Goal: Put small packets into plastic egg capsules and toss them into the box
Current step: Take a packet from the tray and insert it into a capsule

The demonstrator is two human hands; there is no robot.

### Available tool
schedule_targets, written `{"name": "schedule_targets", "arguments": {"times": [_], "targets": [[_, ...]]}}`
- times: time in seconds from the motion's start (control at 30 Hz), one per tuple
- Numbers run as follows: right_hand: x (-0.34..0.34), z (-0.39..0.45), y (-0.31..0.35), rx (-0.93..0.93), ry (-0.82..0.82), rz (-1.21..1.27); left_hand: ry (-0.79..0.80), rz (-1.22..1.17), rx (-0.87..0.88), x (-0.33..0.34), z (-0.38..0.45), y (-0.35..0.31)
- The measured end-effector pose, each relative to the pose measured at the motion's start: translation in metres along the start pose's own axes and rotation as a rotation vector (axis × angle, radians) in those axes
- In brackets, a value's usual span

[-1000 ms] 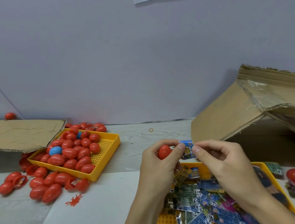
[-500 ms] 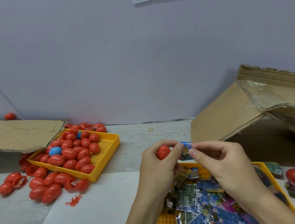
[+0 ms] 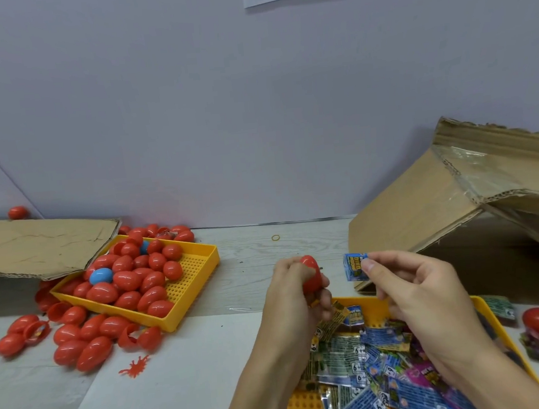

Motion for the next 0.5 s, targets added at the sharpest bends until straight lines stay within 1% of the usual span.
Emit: {"name": "schedule_targets", "arguments": {"times": [0.23,0.43,0.5], "targets": [[-0.0021,0.0000,-0.0016,0.001,-0.026,-0.013,0.057,0.010,0.039,0.0037,-0.0043,-0.0063],[-0.0011,0.0001,0.0009,-0.007,-0.022,0.007,0.005,0.050,0.049,-0.0013,-0.0021,-0.0039],[-0.0005,0.0000,0.0012,-0.003,-0.014,0.019,0.011,0.083,0.063,-0.0022,-0.0017,-0.0030]]}}
Point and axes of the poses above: each hand's wrist, its own z-axis towards the middle knuckle, its own x-axis out of the palm, y = z × x, the point moved 5 cm from there along z, towards the middle knuckle, and after that the axes turned 9 degrees about -x, right-handed, at the moved point
